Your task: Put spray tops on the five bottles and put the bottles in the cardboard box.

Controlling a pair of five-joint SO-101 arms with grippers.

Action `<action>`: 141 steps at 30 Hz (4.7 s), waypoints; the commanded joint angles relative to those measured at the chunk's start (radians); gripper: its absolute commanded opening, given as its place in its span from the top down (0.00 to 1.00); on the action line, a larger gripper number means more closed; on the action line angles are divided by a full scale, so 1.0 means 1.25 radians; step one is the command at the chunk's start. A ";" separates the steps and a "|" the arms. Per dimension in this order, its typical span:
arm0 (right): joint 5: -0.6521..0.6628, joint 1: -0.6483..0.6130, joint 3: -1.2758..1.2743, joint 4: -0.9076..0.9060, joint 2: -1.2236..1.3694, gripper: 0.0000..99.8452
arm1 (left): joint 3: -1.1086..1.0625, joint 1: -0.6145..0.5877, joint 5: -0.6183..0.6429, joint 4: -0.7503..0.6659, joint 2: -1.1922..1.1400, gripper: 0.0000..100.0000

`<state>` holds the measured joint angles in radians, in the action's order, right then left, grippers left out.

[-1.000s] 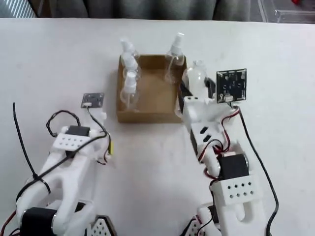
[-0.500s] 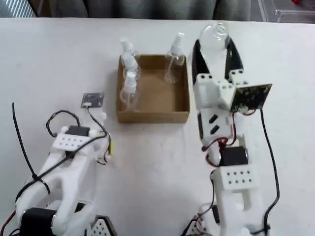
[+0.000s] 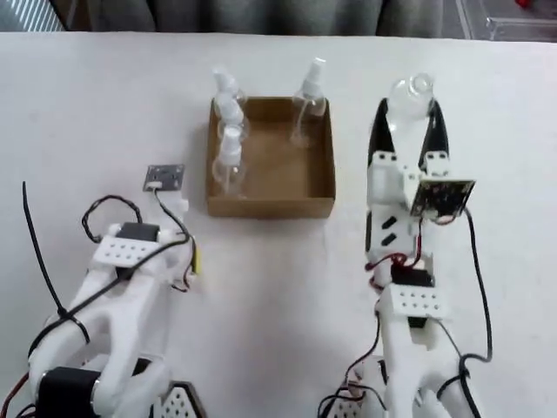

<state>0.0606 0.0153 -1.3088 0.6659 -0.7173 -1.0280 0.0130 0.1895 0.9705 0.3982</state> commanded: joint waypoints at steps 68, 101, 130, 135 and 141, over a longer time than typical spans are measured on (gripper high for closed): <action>-0.099 -0.581 -0.306 -1.016 -0.870 0.98 | 0.027 -0.069 0.000 -0.382 1.092 0.98; -0.099 -0.699 -0.306 -1.060 -0.868 0.98 | -0.077 0.091 0.349 -0.284 1.097 0.98; -0.099 -0.711 -0.306 -1.060 -0.867 0.98 | -0.134 0.091 0.411 -0.231 1.097 0.98; -0.099 -0.709 -0.306 -1.060 -0.867 0.98 | -0.134 0.094 0.411 -0.221 1.097 0.98; -0.099 -0.708 -0.306 -1.060 -0.867 0.98 | -0.135 0.099 0.358 -0.187 1.097 0.98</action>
<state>-0.0652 -0.8638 -1.6817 -0.6582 -1.7868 -1.2014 0.1235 0.6559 0.7250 1.7729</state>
